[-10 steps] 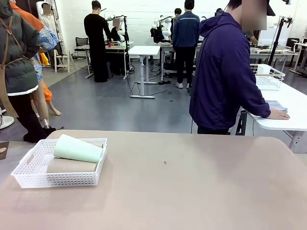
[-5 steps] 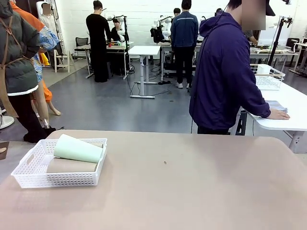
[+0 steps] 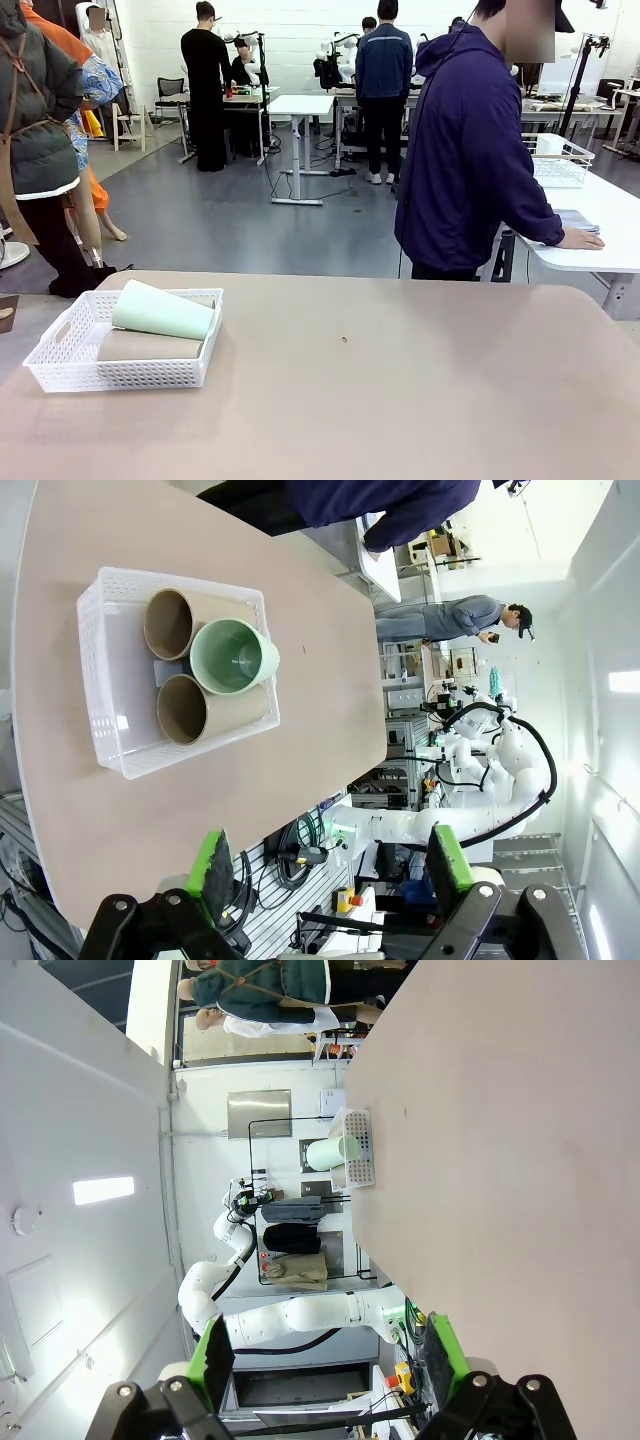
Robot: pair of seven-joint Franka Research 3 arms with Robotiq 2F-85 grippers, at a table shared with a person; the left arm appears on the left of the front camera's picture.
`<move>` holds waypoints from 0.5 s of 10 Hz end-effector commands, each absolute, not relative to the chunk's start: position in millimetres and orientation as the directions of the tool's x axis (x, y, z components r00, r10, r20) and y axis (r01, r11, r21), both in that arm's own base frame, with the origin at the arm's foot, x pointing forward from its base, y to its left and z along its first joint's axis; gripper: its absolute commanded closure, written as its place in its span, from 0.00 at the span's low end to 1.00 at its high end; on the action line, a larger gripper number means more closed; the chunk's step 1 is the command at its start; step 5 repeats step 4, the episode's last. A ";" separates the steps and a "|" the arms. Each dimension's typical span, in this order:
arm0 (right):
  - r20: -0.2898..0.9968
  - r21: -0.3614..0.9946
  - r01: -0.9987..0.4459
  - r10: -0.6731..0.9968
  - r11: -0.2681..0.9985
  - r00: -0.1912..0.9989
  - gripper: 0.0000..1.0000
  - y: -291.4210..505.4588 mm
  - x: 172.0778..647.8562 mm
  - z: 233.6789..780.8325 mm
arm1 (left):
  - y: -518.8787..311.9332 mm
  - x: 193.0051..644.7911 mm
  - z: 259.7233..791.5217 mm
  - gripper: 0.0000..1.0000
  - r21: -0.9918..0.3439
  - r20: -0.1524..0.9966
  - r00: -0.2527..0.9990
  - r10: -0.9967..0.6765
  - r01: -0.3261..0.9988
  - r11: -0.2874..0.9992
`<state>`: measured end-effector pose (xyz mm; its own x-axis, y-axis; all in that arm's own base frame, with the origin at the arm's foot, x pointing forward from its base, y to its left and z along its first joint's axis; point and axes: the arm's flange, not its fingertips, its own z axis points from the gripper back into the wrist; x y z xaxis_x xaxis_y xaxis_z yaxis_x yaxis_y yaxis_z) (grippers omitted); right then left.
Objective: Clean and organize the cups into the basket.
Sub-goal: Move the Organizing basket back to the left side of the table.
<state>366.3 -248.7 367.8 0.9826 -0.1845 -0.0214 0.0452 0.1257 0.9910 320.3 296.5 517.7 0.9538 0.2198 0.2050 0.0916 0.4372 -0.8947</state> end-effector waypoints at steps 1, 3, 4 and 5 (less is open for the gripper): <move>-0.026 0.991 0.051 -0.194 0.126 0.981 0.00 -248.2 367.9 368.2 | 297.9 318.1 519.0 0.00 -0.898 0.210 0.953 0.218 0.100 0.429; -0.026 0.991 0.051 -0.194 0.126 0.981 0.00 -248.2 367.9 368.2 | 297.9 318.1 519.0 0.00 -0.898 0.210 0.953 0.218 0.100 0.429; -0.026 0.991 0.051 -0.194 0.126 0.981 0.00 -248.2 367.9 368.2 | 297.9 318.1 519.0 0.00 -0.898 0.210 0.953 0.218 0.100 0.429; -0.026 0.991 0.051 -0.194 0.126 0.981 0.00 -248.2 367.9 368.2 | 297.9 318.1 519.0 0.00 -0.898 0.210 0.953 0.218 0.100 0.429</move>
